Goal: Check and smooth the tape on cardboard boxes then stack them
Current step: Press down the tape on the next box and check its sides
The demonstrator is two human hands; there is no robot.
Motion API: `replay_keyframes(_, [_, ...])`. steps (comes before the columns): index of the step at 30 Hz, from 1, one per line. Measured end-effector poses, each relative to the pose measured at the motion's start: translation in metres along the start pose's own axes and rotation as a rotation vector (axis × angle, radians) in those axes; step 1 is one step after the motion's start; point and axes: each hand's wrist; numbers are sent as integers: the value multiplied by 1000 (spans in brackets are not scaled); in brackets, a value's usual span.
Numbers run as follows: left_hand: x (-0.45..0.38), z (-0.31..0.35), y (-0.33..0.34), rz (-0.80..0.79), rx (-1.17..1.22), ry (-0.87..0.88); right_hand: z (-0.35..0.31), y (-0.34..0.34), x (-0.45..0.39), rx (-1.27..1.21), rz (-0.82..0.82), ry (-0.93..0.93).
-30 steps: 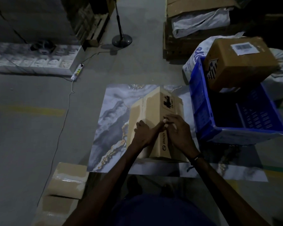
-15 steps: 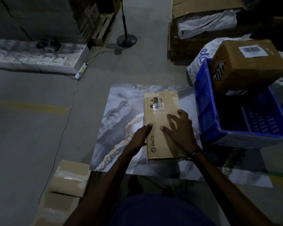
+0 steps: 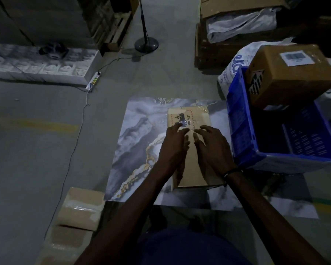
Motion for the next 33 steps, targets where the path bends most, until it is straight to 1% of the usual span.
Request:
replay_keyframes(2, [-9, 2, 5, -89, -114, 27, -1, 2, -4, 68, -41, 11])
replay_keyframes(4, [-12, 2, 9, -120, -174, 29, -2, 3, -5, 83, -61, 33])
replay_keyframes(9, [-6, 3, 8, -84, -143, 58, -2, 4, 0, 85, -48, 37])
replay_keyframes(12, [7, 4, 4, -63, -107, 33, 2, 1, 8, 53, -60, 16])
replay_keyframes(17, [35, 10, 4, -114, -100, -20, 7, 5, 30, 38, -84, 22])
replay_keyframes(20, [36, 13, 1, -113, -109, -38, 7, 13, 31, 61, -115, 39])
replay_keyframes(23, [37, 14, -1, -118, -111, -47, 9, 13, 33, 19, -118, 33])
replay_keyframes(27, [56, 14, 7, -90, -81, -32, 12, 12, 52, 10, -114, 13])
replay_keyframes(31, [72, 13, 17, -78, -121, 2, 12, 17, 72, 23, -76, 11])
replay_keyframes(33, [72, 14, 18, -72, -140, -1, 13, 19, 73, 48, -81, 7])
Point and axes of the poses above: each hand's wrist, its own x-axis away from the middle knuckle, its own y-axis out of the palm, z = x × y, and after that the axes turned 2 degrees about x, right-handed
